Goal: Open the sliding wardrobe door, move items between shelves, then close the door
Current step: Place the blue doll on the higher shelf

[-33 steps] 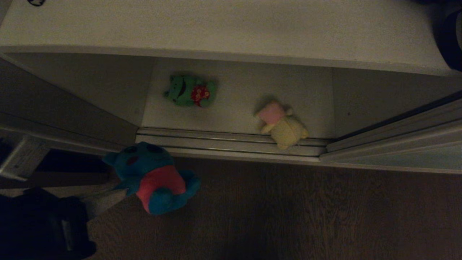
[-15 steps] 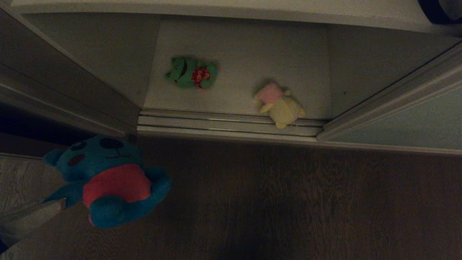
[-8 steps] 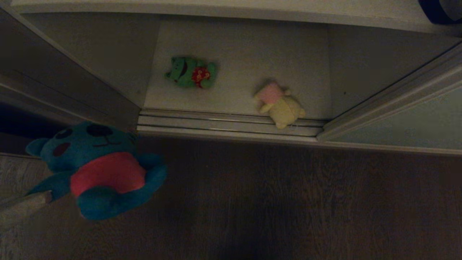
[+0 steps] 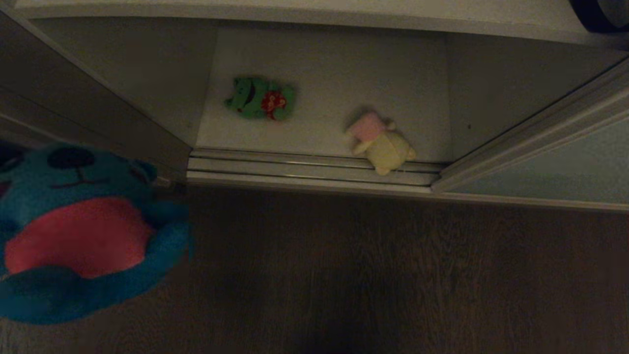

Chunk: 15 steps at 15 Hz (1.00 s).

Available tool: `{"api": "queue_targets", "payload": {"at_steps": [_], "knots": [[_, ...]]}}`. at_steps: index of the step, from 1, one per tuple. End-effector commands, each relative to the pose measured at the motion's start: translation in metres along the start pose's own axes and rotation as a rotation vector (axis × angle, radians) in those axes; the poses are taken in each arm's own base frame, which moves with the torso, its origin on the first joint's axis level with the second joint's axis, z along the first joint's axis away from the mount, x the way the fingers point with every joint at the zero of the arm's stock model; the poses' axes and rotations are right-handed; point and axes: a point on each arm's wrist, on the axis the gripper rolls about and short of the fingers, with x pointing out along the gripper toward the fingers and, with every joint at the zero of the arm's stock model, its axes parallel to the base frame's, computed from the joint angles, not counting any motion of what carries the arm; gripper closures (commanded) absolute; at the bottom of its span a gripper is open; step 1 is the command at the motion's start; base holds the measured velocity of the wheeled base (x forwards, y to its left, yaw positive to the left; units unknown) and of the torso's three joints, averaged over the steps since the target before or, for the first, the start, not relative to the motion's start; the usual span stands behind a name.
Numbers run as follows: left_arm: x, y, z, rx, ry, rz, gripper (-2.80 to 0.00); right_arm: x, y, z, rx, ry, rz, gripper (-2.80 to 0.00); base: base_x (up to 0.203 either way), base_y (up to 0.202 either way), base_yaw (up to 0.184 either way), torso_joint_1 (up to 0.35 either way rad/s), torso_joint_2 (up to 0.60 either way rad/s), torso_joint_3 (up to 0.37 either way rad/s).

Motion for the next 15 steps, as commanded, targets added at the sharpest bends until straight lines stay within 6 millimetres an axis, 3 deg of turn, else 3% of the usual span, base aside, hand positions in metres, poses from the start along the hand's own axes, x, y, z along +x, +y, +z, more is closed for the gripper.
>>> {"api": "queue_targets", "payload": {"at_steps": [1,4,15], "knots": [[-0.003,0.0,0.003,-0.001,-0.014,-0.001,0.0,0.0,0.0,0.0,-0.001,0.001,0.001,0.0,0.0,0.0,0.0,0.0,0.0,0.0],[-0.019,-0.002,0.026,-0.036,-0.061,-0.023,0.0,0.0,0.0,0.0,-0.001,-0.001,0.001,0.0,0.0,0.0,0.0,0.0,0.0,0.0],[-0.01,-0.002,0.023,-0.047,0.014,-0.006,0.0,0.0,0.0,0.0,-0.001,-0.001,0.001,0.0,0.0,0.0,0.0,0.0,0.0,0.0]]}}
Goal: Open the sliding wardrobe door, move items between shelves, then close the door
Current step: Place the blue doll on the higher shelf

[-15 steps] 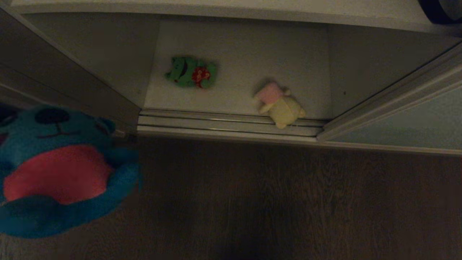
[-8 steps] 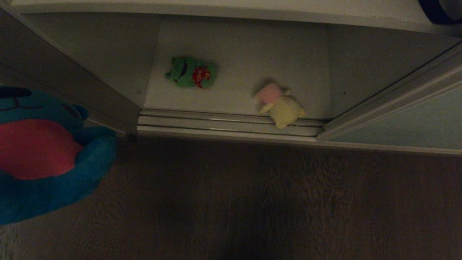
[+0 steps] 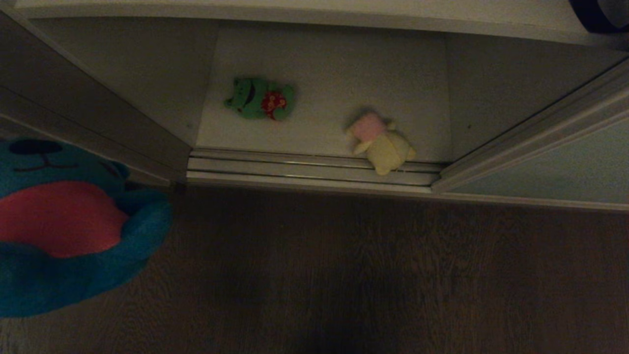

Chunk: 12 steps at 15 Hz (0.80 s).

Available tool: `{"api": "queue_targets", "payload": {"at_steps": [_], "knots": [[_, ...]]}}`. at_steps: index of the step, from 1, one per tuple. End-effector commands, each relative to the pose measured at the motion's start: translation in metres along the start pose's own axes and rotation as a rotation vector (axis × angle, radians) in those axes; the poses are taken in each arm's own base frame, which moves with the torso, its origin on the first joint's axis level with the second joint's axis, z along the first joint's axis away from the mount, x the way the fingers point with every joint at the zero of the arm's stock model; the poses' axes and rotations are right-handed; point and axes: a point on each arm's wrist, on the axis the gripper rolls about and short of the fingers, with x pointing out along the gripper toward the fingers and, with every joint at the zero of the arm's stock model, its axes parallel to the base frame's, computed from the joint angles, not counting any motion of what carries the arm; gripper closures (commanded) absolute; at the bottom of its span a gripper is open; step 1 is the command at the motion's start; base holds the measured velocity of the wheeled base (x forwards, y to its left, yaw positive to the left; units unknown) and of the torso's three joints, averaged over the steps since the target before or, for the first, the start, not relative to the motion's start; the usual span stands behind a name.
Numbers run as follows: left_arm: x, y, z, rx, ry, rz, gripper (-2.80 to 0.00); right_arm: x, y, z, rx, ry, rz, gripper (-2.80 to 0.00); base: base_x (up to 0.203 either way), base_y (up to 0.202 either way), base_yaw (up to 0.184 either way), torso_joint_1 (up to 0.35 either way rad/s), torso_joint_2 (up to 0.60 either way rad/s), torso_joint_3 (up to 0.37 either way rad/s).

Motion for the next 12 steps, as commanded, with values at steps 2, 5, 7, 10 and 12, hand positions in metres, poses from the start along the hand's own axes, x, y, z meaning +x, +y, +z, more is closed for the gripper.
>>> {"api": "queue_targets", "payload": {"at_steps": [2,5,7,10,12], "knots": [[0.006,0.0,0.007,0.009,-0.005,0.046,0.0,0.0,0.0,0.0,-0.001,0.0,0.001,0.0,0.0,0.0,0.0,0.0,0.0,0.0],[-0.001,-0.002,0.023,0.016,-0.059,0.044,0.0,0.0,0.0,0.0,-0.001,0.0,0.001,0.0,0.0,0.0,0.0,0.0,0.0,0.0],[-0.001,-0.003,0.034,0.027,-0.09,0.039,0.0,0.0,0.0,0.0,-0.001,0.0,0.001,0.0,0.0,0.0,0.0,0.0,0.0,0.0],[0.002,-0.005,0.05,0.043,-0.117,0.032,0.0,0.0,0.0,0.0,-0.001,0.0,0.001,0.0,0.0,0.0,0.0,0.0,0.0,0.0],[0.008,-0.007,0.068,0.103,-0.145,0.03,0.0,0.0,0.0,0.0,-0.001,0.0,0.001,0.0,0.0,0.0,0.0,0.0,0.0,0.0]]}}
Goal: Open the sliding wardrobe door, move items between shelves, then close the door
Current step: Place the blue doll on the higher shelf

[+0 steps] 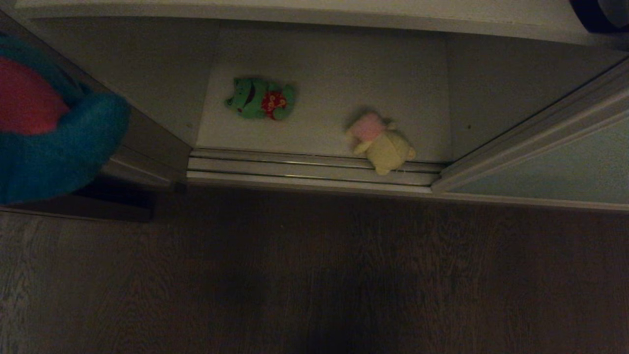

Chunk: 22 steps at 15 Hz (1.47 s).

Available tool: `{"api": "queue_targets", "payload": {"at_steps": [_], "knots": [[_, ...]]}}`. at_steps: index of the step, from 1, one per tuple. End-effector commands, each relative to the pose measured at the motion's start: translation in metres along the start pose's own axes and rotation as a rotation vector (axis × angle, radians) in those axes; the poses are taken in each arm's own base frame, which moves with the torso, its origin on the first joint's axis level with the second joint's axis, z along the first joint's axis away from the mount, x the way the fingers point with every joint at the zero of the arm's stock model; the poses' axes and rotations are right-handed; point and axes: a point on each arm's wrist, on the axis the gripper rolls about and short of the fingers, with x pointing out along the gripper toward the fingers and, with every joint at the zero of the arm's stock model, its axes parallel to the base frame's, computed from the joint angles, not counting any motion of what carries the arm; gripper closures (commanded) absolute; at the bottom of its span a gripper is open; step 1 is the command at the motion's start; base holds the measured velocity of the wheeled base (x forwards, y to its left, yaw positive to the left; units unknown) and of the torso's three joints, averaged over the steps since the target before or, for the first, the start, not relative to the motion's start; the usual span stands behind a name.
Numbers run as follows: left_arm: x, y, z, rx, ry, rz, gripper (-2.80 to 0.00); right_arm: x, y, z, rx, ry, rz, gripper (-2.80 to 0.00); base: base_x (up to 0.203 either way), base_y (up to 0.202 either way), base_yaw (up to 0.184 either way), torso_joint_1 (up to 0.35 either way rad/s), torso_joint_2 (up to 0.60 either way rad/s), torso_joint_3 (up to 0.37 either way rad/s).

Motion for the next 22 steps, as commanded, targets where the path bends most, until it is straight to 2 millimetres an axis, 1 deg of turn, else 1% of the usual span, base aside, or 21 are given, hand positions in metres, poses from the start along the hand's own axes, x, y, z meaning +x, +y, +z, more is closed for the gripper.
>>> {"api": "queue_targets", "payload": {"at_steps": [1,3,6,13,14,17,22], "knots": [[0.0144,-0.0003,0.0117,0.069,0.003,-0.002,0.0,0.0,0.0,-0.0001,0.0,0.0,0.001,0.0,0.0,0.0,0.0,0.0,0.0,0.0],[0.0195,-0.0008,0.013,0.078,-0.032,-0.037,0.0,0.0,0.0,-0.0001,0.0,0.0,0.001,0.0,0.0,0.0,0.0,0.0,0.0,0.0],[0.0201,-0.0028,0.0145,0.078,-0.137,-0.122,0.0,-0.0001,0.0,-0.0001,0.0,-0.001,0.001,0.0,0.0,0.0,0.0,0.0,0.0,0.0],[0.0164,-0.0028,0.0134,0.077,-0.133,-0.122,0.0,0.0,0.0,-0.0001,0.0,0.0,0.001,0.0,0.0,0.0,0.0,0.0,0.0,0.0],[0.0132,-0.0028,0.0133,0.078,-0.14,-0.123,0.0,0.0,0.0,-0.0001,0.0,0.0,0.001,0.0,0.0,0.0,0.0,0.0,0.0,0.0],[0.0132,-0.0031,0.0181,0.081,-0.153,-0.127,0.0,0.0,0.0,-0.0002,0.0,0.001,0.0,0.0,0.0,0.0,0.0,0.001,0.0,0.015],[0.0145,-0.0046,0.013,0.084,-0.134,-0.206,0.0,0.0,0.0,-0.0002,0.0,0.001,0.0,0.0,0.0,0.0,0.0,0.003,0.0,0.167]]}}
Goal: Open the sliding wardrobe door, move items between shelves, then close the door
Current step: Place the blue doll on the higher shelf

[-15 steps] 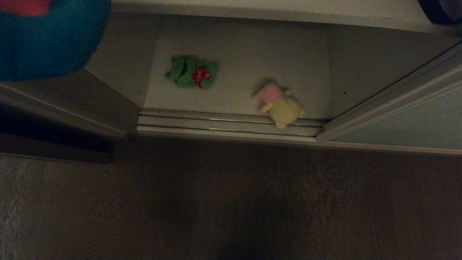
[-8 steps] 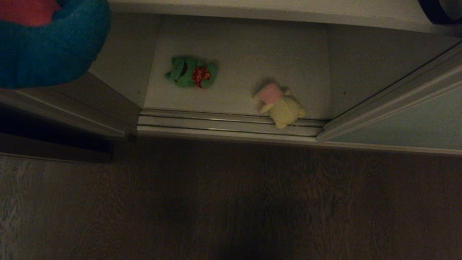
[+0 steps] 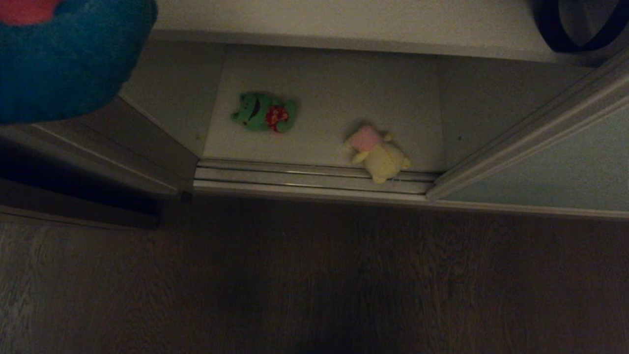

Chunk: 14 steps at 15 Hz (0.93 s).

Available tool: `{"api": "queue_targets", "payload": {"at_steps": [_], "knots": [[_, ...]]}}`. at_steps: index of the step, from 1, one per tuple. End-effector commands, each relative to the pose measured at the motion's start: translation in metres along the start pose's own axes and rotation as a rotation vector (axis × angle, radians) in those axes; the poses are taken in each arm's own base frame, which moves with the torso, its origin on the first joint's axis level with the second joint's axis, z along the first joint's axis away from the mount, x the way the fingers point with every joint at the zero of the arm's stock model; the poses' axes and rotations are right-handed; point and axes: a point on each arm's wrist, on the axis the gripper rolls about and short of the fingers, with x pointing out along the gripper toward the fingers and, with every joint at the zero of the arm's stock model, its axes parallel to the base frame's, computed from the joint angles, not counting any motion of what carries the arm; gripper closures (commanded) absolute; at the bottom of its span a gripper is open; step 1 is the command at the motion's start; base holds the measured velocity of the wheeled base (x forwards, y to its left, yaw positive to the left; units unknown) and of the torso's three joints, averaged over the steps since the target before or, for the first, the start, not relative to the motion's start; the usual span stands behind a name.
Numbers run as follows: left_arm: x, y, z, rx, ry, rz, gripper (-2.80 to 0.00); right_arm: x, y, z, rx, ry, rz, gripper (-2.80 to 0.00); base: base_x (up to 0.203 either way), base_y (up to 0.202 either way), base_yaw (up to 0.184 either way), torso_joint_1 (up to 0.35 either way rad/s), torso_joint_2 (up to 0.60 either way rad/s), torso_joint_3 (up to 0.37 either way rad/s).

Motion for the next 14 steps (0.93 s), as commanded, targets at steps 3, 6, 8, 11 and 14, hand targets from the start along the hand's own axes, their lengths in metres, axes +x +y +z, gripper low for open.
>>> {"api": "queue_targets", "payload": {"at_steps": [3,6,8,11,14], "knots": [[0.002,0.0,-0.004,-0.006,0.019,-0.004,0.0,0.0,0.0,0.0,-0.001,0.001,0.001,0.0,0.0,0.0,0.0,0.003,0.0,0.199],[0.006,0.001,-0.006,-0.007,0.033,-0.003,0.0,0.0,0.0,0.0,-0.001,0.0,0.001,0.0,0.0,0.0,0.0,0.002,0.0,0.21],[0.007,0.001,-0.007,-0.008,0.036,-0.003,0.0,0.0,0.0,0.0,-0.001,-0.001,0.001,0.0,0.0,0.0,0.0,0.004,0.0,0.206],[0.011,0.002,-0.007,-0.002,0.04,-0.004,0.0,0.0,0.0,0.0,-0.001,-0.001,0.001,0.0,0.0,0.0,0.0,0.004,0.0,0.203],[0.014,0.003,-0.01,-0.006,0.058,-0.005,0.0,0.0,0.0,0.0,-0.001,0.0,0.001,0.0,0.0,0.0,0.0,0.002,0.0,0.198]]}}
